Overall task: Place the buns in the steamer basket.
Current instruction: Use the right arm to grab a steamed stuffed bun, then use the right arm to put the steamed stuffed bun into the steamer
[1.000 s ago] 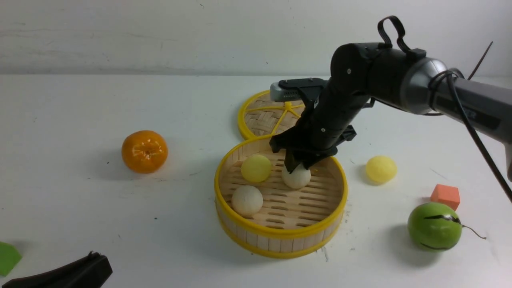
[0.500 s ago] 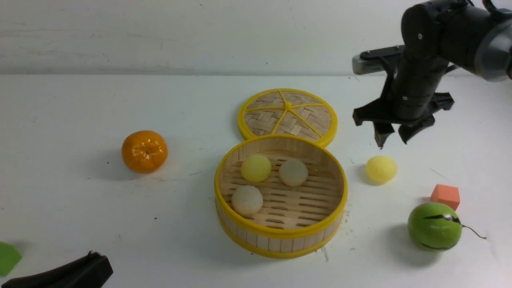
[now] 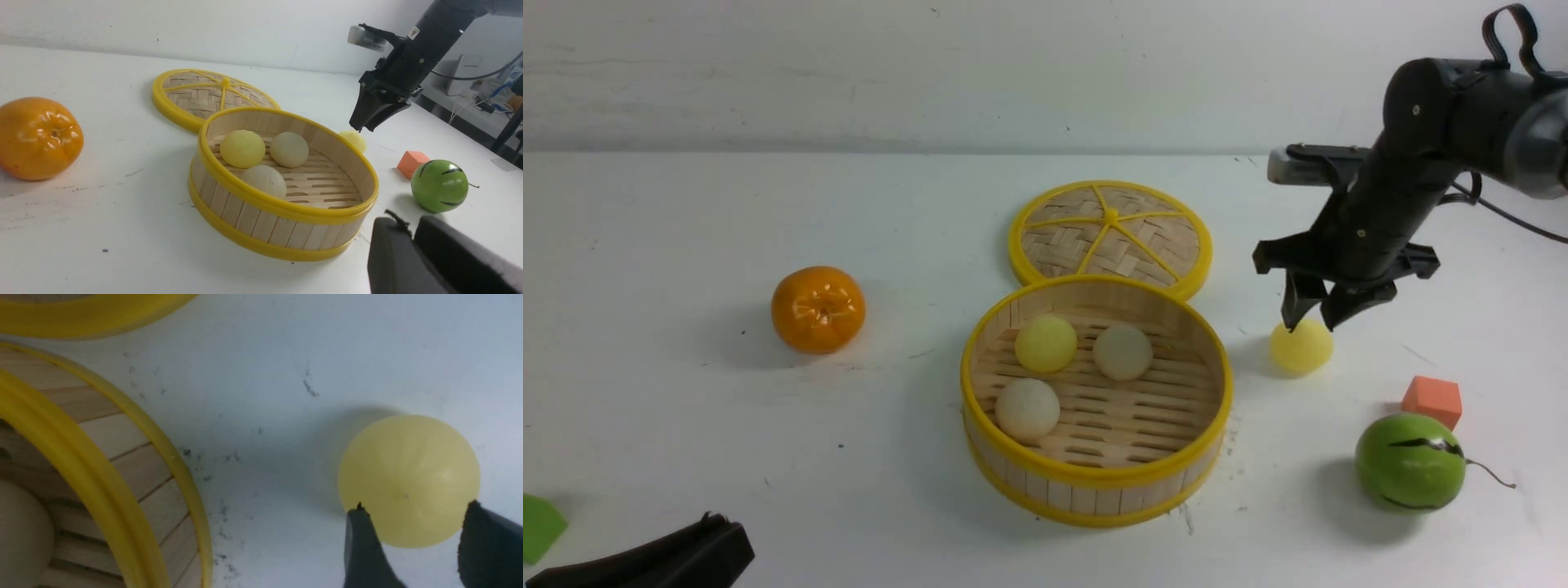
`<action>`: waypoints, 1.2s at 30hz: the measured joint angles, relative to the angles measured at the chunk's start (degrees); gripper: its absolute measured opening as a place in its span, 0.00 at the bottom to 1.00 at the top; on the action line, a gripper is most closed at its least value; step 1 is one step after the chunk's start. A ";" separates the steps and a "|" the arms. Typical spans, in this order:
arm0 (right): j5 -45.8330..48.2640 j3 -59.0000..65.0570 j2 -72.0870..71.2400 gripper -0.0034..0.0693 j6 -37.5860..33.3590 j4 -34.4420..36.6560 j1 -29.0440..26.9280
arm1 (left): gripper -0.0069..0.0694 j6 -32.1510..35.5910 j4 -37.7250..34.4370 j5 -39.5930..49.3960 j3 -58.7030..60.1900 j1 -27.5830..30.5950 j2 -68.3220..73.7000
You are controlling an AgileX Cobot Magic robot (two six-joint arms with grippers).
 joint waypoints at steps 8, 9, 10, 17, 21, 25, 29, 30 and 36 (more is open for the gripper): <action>-1.87 0.00 2.06 0.48 0.00 -1.42 0.20 | 0.19 0.00 0.00 0.00 0.00 0.00 0.00; -2.04 0.00 2.13 0.48 0.00 -1.42 0.20 | 0.19 0.00 0.00 0.00 0.00 0.00 0.00; -2.42 -0.05 2.47 0.47 0.00 -1.42 0.20 | 0.19 0.00 0.00 0.00 0.00 0.00 0.00; -2.88 -0.05 3.23 0.36 0.00 -1.55 0.20 | 0.19 0.00 -0.02 0.00 0.00 0.00 0.00; -2.99 -0.05 3.23 0.26 -0.12 -1.62 0.20 | 0.20 0.00 -0.07 0.00 0.00 0.00 0.00; -3.10 -0.05 3.05 0.14 -1.19 -1.82 0.20 | 0.21 0.00 -0.13 0.00 0.00 0.00 0.00; -3.04 -0.05 1.98 0.05 -1.94 -3.15 0.20 | 0.21 0.00 -0.13 0.00 0.00 0.00 0.00; -2.88 -0.05 1.55 0.05 -1.94 -3.24 0.20 | 0.21 0.00 -0.13 0.00 0.00 0.00 0.00; 0.95 0.02 -3.60 0.05 -4.54 -2.33 0.65 | 0.21 0.00 -0.13 0.00 0.00 0.00 0.00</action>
